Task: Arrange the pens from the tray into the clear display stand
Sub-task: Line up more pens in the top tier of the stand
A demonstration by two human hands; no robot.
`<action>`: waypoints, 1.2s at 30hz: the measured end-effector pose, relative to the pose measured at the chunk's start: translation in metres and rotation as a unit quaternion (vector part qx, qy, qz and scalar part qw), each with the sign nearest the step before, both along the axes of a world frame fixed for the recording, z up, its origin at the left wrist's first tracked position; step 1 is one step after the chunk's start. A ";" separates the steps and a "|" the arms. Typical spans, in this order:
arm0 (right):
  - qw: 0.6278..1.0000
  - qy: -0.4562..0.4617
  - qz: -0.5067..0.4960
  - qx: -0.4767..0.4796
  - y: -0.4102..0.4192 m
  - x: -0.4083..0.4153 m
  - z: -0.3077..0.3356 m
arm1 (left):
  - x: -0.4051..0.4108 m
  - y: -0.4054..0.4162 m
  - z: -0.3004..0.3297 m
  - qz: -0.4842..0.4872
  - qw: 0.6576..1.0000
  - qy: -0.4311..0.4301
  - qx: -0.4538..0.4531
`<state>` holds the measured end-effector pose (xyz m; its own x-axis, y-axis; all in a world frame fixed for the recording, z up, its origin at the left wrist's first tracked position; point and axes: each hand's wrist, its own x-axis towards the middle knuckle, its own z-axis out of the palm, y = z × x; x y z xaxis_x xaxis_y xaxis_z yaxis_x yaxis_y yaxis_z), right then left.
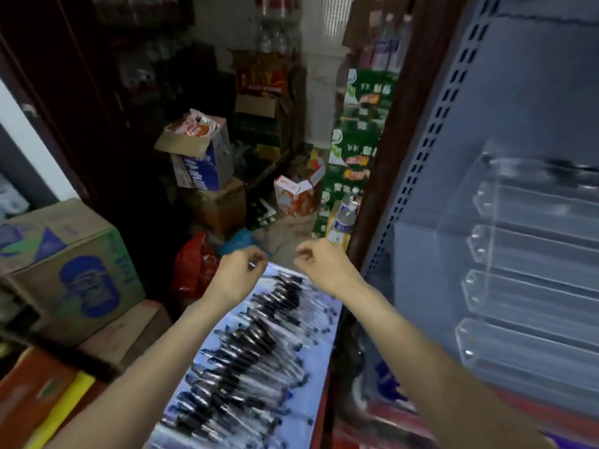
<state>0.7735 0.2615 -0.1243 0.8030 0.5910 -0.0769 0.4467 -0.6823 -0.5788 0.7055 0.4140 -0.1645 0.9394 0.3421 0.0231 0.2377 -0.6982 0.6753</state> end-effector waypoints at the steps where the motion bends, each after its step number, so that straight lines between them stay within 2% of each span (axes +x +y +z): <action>1: 0.999 0.017 -0.009 -0.027 0.014 -0.002 -0.018 | -0.002 0.015 -0.011 -0.015 1.000 0.016 0.003; 5: 0.990 0.055 -0.070 -0.107 0.043 -0.002 -0.083 | 0.000 0.060 -0.056 -0.064 0.994 0.085 0.024; 9: 0.975 0.041 -0.149 -0.163 0.049 0.007 -0.125 | 0.018 0.076 -0.093 -0.136 0.980 0.137 0.051; 14: 0.967 0.027 -0.157 -0.198 0.043 0.019 -0.154 | 0.052 0.068 -0.119 -0.219 0.967 0.093 0.094; 17: 0.970 0.044 -0.169 -0.168 0.039 0.022 -0.162 | 0.070 0.061 -0.129 -0.237 0.958 0.107 0.123; 21: 0.969 0.089 -0.170 -0.155 0.041 0.031 -0.158 | 0.082 0.061 -0.137 -0.240 0.956 0.080 0.147; 27: 0.966 0.154 -0.176 -0.108 0.037 0.033 -0.154 | 0.084 0.061 -0.141 -0.195 0.976 0.063 0.075; 30: 0.967 0.144 -0.190 -0.088 0.035 0.028 -0.149 | 0.082 0.062 -0.144 -0.194 0.977 0.088 0.006; 33: 0.970 0.128 -0.196 -0.058 0.032 0.023 -0.147 | 0.078 0.063 -0.145 -0.185 0.979 0.086 -0.026; 36: 0.968 0.134 -0.213 0.001 0.030 0.016 -0.142 | 0.070 0.063 -0.135 -0.103 0.985 0.056 -0.124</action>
